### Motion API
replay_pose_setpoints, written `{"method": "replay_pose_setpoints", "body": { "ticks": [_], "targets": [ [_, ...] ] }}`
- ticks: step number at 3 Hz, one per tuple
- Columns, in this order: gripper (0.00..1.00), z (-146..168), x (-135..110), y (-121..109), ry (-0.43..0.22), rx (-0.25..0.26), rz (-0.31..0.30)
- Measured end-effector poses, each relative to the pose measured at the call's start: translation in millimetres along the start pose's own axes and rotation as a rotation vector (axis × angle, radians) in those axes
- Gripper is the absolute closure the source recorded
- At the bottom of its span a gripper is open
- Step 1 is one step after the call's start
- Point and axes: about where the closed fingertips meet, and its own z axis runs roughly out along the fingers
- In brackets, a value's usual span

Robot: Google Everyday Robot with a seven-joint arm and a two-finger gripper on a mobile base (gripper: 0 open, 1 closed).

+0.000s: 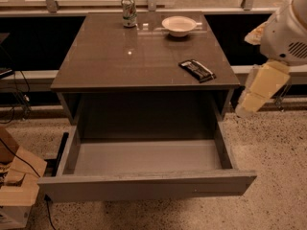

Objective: Place rxbar chocolate into top drawer

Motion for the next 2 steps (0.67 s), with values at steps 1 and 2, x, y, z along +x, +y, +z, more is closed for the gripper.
{"method": "replay_pose_setpoints", "body": {
  "ticks": [1, 2],
  "targets": [
    [0.00, 25, -11, -21, -0.090, -0.022, 0.042],
    [0.00, 54, -16, -41, -0.167, -0.075, 0.076]
  ]
}}
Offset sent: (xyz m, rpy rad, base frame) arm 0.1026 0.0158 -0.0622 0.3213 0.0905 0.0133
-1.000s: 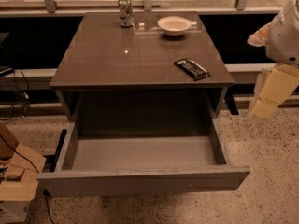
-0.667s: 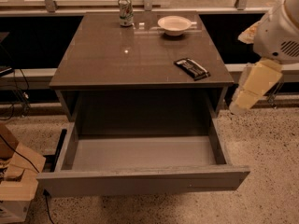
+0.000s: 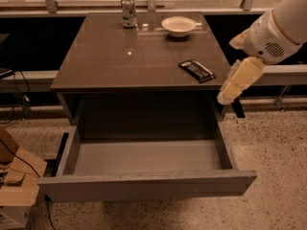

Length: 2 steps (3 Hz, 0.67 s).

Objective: Place rxbar chocolate into top drawer

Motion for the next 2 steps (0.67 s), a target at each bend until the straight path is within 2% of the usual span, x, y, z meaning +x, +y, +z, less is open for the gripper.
{"method": "replay_pose_setpoints", "body": {
  "ticks": [1, 2],
  "targets": [
    [0.00, 33, 6, -28, -0.065, -0.058, 0.058],
    [0.00, 45, 9, -28, -0.066, -0.072, 0.076]
  ]
}}
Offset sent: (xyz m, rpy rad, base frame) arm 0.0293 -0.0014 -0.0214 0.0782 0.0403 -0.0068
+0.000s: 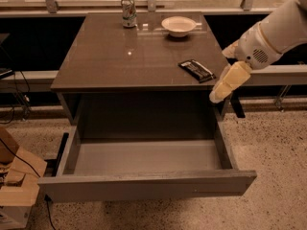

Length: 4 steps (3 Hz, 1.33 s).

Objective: Place rxbar chocolate into top drawer

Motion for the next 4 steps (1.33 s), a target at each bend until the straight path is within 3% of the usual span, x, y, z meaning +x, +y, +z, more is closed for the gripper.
{"method": "replay_pose_setpoints", "body": {
  "ticks": [1, 3, 4],
  "targets": [
    [0.00, 21, 4, -7, -0.020, 0.013, 0.056],
    [0.00, 71, -4, -57, -0.156, 0.065, 0.155],
    [0.00, 88, -4, -80, -0.185, 0.080, 0.185]
  ]
}}
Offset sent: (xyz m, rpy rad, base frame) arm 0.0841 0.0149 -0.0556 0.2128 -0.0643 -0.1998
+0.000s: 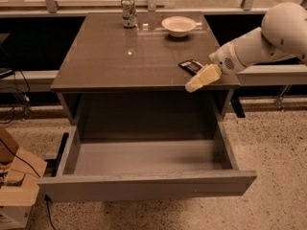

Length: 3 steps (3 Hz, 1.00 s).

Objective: Place rxbar chocolate into top drawer

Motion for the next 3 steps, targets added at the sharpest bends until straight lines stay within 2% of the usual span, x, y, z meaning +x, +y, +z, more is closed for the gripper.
{"method": "replay_pose_setpoints", "body": {
  "ticks": [1, 2, 3],
  "targets": [
    [0.07, 20, 1, -20, -0.023, 0.004, 0.044],
    [0.26, 36, 2, -35, -0.030, 0.011, 0.084],
    [0.56, 37, 1, -40, -0.024, 0.015, 0.092]
  ]
}}
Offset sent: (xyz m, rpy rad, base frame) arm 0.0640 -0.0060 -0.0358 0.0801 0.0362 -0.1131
